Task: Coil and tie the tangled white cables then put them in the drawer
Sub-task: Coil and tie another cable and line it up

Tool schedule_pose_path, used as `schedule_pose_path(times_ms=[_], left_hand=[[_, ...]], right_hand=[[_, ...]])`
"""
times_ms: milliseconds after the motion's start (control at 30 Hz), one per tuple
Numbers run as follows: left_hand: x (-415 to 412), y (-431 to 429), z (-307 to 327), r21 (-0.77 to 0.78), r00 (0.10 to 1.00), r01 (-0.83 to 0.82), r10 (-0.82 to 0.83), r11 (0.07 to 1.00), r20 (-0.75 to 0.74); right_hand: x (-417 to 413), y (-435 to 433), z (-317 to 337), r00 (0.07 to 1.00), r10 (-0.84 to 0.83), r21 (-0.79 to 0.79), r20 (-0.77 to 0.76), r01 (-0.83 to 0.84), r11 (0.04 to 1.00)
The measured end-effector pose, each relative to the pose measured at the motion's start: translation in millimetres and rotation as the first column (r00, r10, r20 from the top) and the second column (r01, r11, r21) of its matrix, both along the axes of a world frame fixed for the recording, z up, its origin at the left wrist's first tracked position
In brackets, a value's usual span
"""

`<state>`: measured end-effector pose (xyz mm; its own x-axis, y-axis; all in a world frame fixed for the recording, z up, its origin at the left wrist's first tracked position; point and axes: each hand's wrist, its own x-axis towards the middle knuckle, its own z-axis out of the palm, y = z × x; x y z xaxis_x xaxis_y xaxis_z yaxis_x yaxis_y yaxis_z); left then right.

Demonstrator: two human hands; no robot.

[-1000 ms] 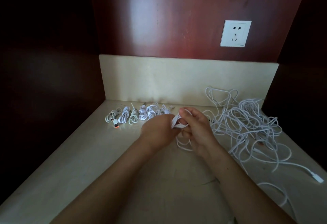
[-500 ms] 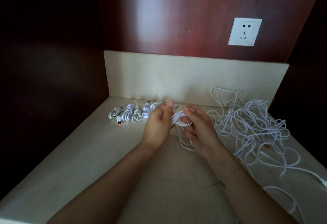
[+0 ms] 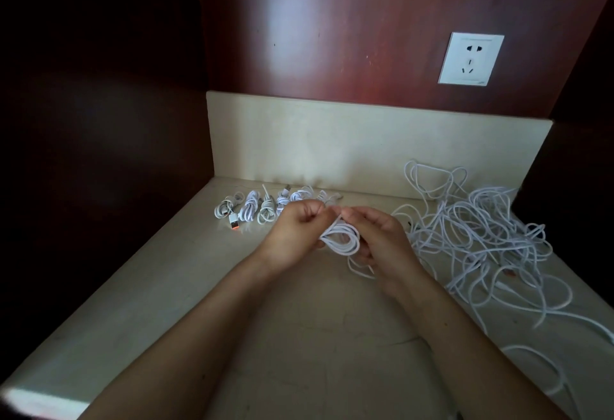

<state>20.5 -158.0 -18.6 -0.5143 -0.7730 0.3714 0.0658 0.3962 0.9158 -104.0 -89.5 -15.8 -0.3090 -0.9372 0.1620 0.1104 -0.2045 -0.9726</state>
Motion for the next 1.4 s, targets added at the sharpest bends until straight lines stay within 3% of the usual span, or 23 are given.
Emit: schedule_pose_path(times_ms=[100,167,300,400,467,500,600,733,967,1067,1133,1267,1400], left_hand=[[0,0,2,0.035,0.993,-0.056,0.059,0.998,-0.097],[2,-3,3,0.041,0.981,-0.119,0.124,0.992,-0.152],[3,-8,3,0.069,0.945,-0.255,0.264,0.964,-0.195],[7,-17,-4,0.041,0.916,-0.375,0.377,0.926,-0.134],[12,-23,-9,-0.068,0.908,-0.419,0.416,0.905,-0.054],[14,-23,-10,-0.150,0.893,-0.441,0.449,0.885,0.022],[14,-18,-10,-0.344,0.826,-0.456,0.535,0.821,0.180],[8,-14,-10,-0.369,0.880,-0.352,0.439,0.860,0.183],[3,-5,-7,-0.451,0.904,-0.258,0.378,0.854,0.200],[4,-6,-9,-0.417,0.907,-0.239,0.354,0.877,0.226],[6,-6,-9,-0.304,0.953,-0.167,0.232,0.938,0.193],[6,5,-1,-0.084,0.999,-0.024,0.022,0.996,-0.025],[0,14,7,0.001,0.986,-0.086,0.085,0.996,-0.144]], right_hand=[[-2,-3,-6,0.996,0.054,0.038,-0.071,-0.051,0.998],[-1,-5,-9,0.954,0.026,0.017,-0.300,-0.022,1.000],[6,-6,-16,0.768,0.032,-0.015,-0.640,-0.054,0.998],[10,-2,-21,0.518,0.070,0.012,-0.852,-0.115,0.993],[13,2,-20,0.389,0.027,-0.010,-0.921,-0.093,0.996],[14,4,-17,0.374,-0.001,-0.034,-0.928,-0.082,0.996],[14,9,-8,0.438,-0.095,-0.133,-0.894,-0.056,0.990],[1,4,-6,0.517,-0.284,-0.277,-0.807,0.094,0.956],[2,-4,-14,0.526,-0.430,-0.376,-0.733,0.213,0.902],[4,-7,-15,0.568,-0.388,-0.342,-0.726,0.192,0.920],[3,-7,-11,0.672,-0.299,-0.269,-0.678,0.151,0.951],[4,2,2,0.941,-0.020,-0.037,-0.339,0.008,0.999],[8,3,1,0.987,0.105,0.130,-0.125,-0.089,0.987]])
